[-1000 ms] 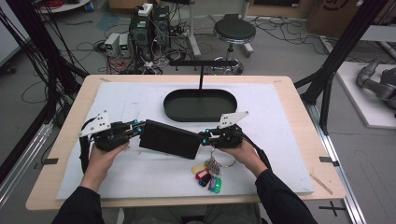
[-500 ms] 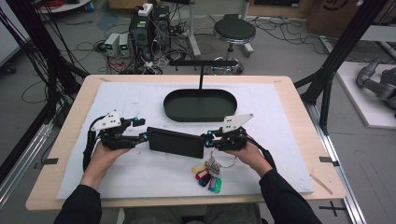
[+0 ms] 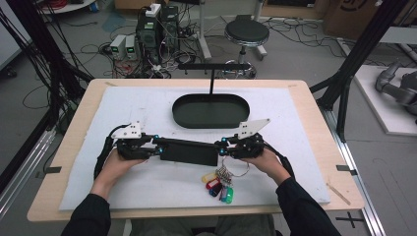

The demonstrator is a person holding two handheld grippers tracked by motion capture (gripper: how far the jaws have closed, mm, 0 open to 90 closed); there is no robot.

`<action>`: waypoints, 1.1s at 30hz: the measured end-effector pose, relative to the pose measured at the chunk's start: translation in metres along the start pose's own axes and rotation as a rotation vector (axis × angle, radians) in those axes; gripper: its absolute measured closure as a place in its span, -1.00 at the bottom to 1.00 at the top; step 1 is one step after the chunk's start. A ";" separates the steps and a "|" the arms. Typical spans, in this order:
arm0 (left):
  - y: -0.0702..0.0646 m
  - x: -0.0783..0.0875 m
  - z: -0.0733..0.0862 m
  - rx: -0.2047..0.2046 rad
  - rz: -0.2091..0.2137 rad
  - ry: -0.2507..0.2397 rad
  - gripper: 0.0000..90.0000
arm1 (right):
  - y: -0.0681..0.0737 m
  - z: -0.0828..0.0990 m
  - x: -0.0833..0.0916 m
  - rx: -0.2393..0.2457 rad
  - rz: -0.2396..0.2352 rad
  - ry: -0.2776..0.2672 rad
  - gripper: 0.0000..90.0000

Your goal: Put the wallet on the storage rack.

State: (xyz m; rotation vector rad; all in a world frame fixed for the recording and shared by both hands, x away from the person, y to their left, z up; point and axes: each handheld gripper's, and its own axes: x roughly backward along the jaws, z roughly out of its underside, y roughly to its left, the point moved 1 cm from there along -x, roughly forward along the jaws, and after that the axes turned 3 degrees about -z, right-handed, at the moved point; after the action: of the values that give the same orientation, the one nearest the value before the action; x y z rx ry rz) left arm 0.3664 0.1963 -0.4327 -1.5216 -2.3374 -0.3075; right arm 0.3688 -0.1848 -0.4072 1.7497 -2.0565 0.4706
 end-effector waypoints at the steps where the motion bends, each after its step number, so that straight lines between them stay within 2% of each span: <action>1: 0.000 0.001 0.000 -0.003 0.010 -0.006 0.51 | -0.001 0.000 0.000 -0.004 0.004 0.000 0.71; 6: -0.006 0.003 -0.004 -0.031 0.039 -0.026 0.64 | -0.003 0.002 0.003 -0.030 0.032 -0.006 0.57; 7: -0.007 0.003 -0.005 -0.036 0.040 -0.034 0.66 | -0.004 0.002 0.004 -0.037 0.037 -0.010 0.45; 8: -0.007 0.004 -0.006 -0.046 0.034 -0.034 0.66 | -0.005 0.002 0.005 -0.046 0.048 -0.017 0.37; 11: -0.008 0.004 -0.006 -0.045 0.029 -0.040 0.67 | -0.006 0.002 0.009 -0.054 0.065 -0.030 0.34; 12: -0.009 0.005 -0.007 -0.047 0.019 -0.040 0.67 | -0.007 0.002 0.010 -0.046 0.074 -0.040 0.23; 14: -0.009 0.006 -0.008 -0.049 0.010 -0.045 0.67 | -0.008 0.001 0.014 -0.051 0.096 -0.056 0.17; 16: -0.010 0.007 -0.009 -0.049 0.001 -0.048 0.67 | -0.008 0.001 0.017 -0.049 0.113 -0.063 0.16; 17: -0.010 0.008 -0.009 -0.048 -0.008 -0.052 0.67 | -0.008 0.001 0.022 -0.047 0.138 -0.073 0.14; 18: -0.010 0.008 -0.010 -0.049 -0.014 -0.057 0.67 | -0.008 0.001 0.022 -0.047 0.138 -0.073 0.14; 19: -0.010 0.010 -0.010 -0.048 -0.020 -0.058 0.67 | -0.008 0.000 0.028 -0.054 0.171 -0.079 0.12; 20: -0.010 0.011 -0.011 -0.048 -0.026 -0.060 0.67 | -0.008 0.000 0.028 -0.054 0.171 -0.079 0.12; 21: -0.010 0.012 -0.011 -0.039 -0.033 -0.065 0.67 | -0.008 0.001 0.035 -0.059 0.202 -0.078 0.12; 23: -0.010 0.013 -0.012 -0.025 -0.040 -0.073 0.67 | -0.007 0.003 0.042 -0.065 0.225 -0.077 0.09; 25: -0.010 0.013 -0.012 -0.027 -0.045 -0.078 0.67 | -0.007 0.005 0.049 -0.076 0.259 -0.079 0.05; 32: -0.014 0.014 -0.022 -0.022 -0.086 -0.134 0.67 | -0.008 0.018 0.078 -0.147 0.404 -0.076 -0.03; 33: -0.014 0.014 -0.024 -0.021 -0.089 -0.136 0.67 | -0.008 0.018 0.078 -0.147 0.404 -0.076 -0.03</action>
State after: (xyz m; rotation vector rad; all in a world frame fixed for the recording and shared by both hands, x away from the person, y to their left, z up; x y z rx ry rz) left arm 0.3519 0.1934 -0.4052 -1.4937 -2.5201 -0.2578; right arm 0.3647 -0.2612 -0.3836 1.2875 -2.4411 0.3591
